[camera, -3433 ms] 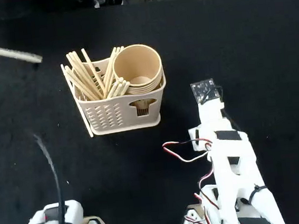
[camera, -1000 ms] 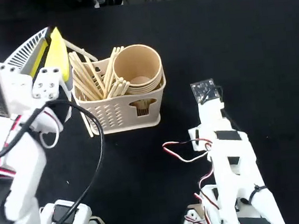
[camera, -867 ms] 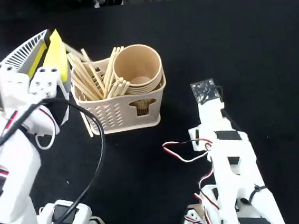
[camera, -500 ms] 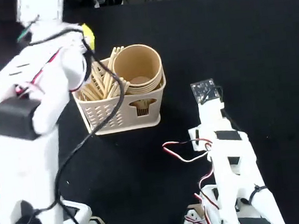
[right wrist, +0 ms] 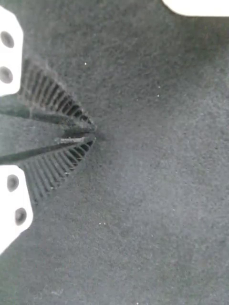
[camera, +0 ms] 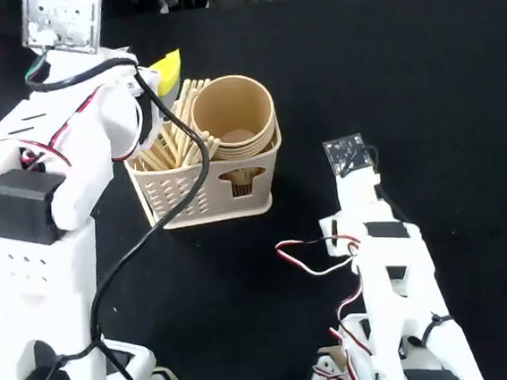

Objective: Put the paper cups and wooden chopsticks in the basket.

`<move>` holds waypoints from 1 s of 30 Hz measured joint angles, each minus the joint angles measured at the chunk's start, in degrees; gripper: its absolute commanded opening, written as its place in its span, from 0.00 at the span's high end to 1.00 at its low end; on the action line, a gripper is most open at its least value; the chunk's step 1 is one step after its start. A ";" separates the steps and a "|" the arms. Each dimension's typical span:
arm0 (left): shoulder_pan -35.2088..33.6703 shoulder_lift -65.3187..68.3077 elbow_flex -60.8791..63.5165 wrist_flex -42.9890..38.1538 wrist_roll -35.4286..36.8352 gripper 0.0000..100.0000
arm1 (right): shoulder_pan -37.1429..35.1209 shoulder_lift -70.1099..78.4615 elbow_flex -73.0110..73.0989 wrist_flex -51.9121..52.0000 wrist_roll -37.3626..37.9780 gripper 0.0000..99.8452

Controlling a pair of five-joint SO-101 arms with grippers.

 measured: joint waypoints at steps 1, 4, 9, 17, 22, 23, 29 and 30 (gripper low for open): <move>0.00 0.00 0.00 0.00 0.00 0.80 | 0.00 0.00 0.00 0.00 0.00 0.99; -2.64 0.00 0.00 0.00 0.00 0.80 | 0.00 0.00 0.00 0.00 0.00 0.99; -14.86 1.14 -2.73 -0.26 0.00 0.80 | 0.00 0.00 0.00 0.00 0.00 0.99; -27.43 21.27 -11.34 -1.58 1.32 0.80 | 0.00 0.00 0.00 0.00 0.00 0.99; -27.43 39.47 -24.09 3.16 3.08 0.80 | 0.00 0.00 0.00 0.00 0.00 0.99; -27.60 42.99 -26.99 4.04 3.25 0.80 | 0.00 0.00 0.00 0.00 0.00 0.99; -27.52 64.00 -45.27 11.25 7.21 0.80 | 0.00 0.00 0.00 0.00 0.00 0.99; -27.52 66.81 -48.62 12.31 8.62 0.80 | 0.00 0.00 0.00 0.00 0.00 0.99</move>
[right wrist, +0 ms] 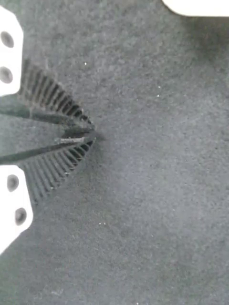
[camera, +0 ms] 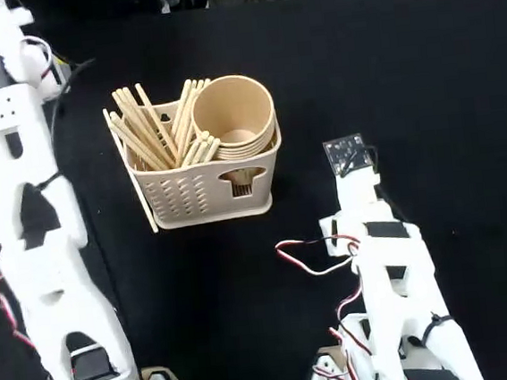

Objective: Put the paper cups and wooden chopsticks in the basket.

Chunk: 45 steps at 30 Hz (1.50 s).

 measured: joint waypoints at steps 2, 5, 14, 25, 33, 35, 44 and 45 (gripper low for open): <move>0.00 5.10 -5.19 1.41 0.53 0.80 | 0.00 0.00 0.00 0.00 0.00 0.99; 0.44 12.57 -8.35 1.58 0.79 0.80 | 0.00 0.00 0.00 0.00 0.00 0.99; 1.58 21.98 -9.14 0.79 2.29 0.80 | 0.00 0.00 0.00 0.00 0.00 0.99; 6.15 22.07 -7.56 0.62 10.99 0.80 | 0.00 0.00 0.00 0.00 0.00 0.99; 6.77 22.07 2.11 -4.04 13.54 0.85 | 0.00 0.00 0.00 0.00 0.00 0.99; 6.77 21.89 4.22 -5.27 13.80 0.92 | 0.00 0.00 0.00 0.00 0.00 0.99; 6.95 21.71 5.63 -6.59 13.71 0.97 | 0.00 0.00 0.00 0.00 0.00 0.99; 6.95 21.71 5.10 -5.98 13.63 0.97 | 0.00 0.00 0.00 0.00 0.00 0.99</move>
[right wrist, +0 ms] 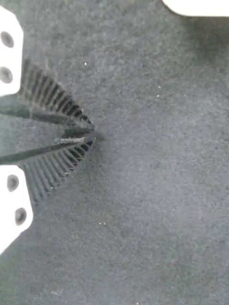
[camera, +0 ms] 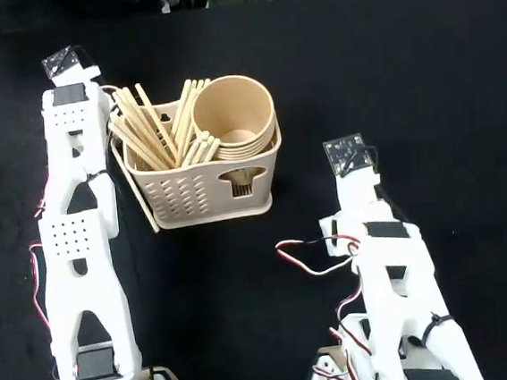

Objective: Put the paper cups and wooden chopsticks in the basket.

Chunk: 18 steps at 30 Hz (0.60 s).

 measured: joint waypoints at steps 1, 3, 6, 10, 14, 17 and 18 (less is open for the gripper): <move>0.00 0.00 -1.14 1.05 0.00 0.97 | 0.00 0.00 0.00 0.00 0.00 0.99; -0.35 0.26 -4.40 5.54 0.00 0.97 | 0.00 0.00 0.00 0.00 0.00 0.99; -2.37 0.35 -12.84 12.66 0.00 0.97 | 0.00 0.00 0.00 0.00 0.00 0.99; -7.56 0.26 -27.87 18.73 0.00 0.97 | 0.00 0.00 0.00 0.00 0.00 0.99; -14.77 -3.25 -29.45 19.87 0.18 0.97 | 0.00 0.00 0.00 0.00 0.00 0.99; -17.93 -8.88 -25.58 19.96 0.18 0.97 | 0.00 0.00 0.00 0.00 0.00 0.99; -18.37 -11.25 -23.91 19.96 -0.26 0.97 | 0.00 0.00 0.00 0.00 0.00 0.99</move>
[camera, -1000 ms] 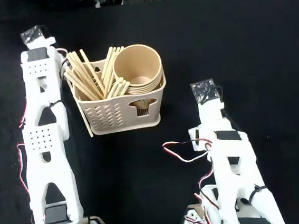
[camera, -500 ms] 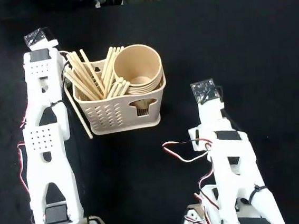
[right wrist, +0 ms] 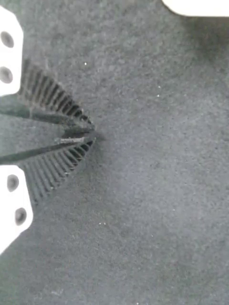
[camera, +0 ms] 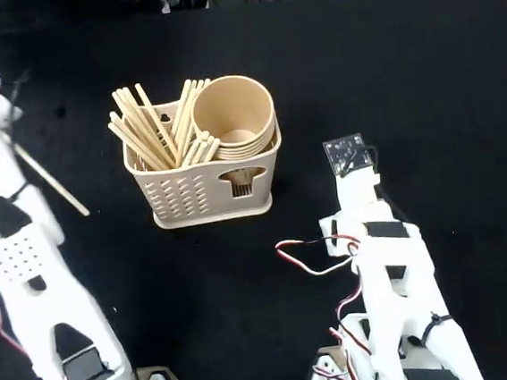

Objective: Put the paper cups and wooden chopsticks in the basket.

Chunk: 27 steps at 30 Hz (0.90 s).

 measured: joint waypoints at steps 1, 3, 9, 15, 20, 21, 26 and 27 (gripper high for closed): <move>-0.18 -2.55 1.93 0.00 -0.62 0.97 | 0.00 0.00 0.00 0.00 0.00 0.99; -0.09 -8.70 7.21 0.00 -1.49 0.97 | 0.00 0.00 0.00 0.00 0.00 0.99; 0.70 -29.54 24.18 0.00 -5.19 0.97 | 0.00 0.00 0.00 0.00 0.00 0.99; 0.97 -51.52 33.23 0.00 -5.98 0.97 | 0.00 0.00 0.00 0.00 0.00 0.99; 5.54 -69.10 38.24 0.00 -5.98 0.97 | 0.00 0.00 0.00 0.00 0.00 0.99; 7.74 -72.35 39.47 0.00 -5.98 0.97 | 0.00 0.00 0.00 0.00 0.00 0.99; 17.93 -86.33 49.85 -4.84 -9.32 0.97 | 0.00 0.00 0.00 0.00 0.00 0.99; 20.04 -88.70 52.84 -7.03 -10.64 0.97 | 0.00 0.00 0.00 0.00 0.00 0.99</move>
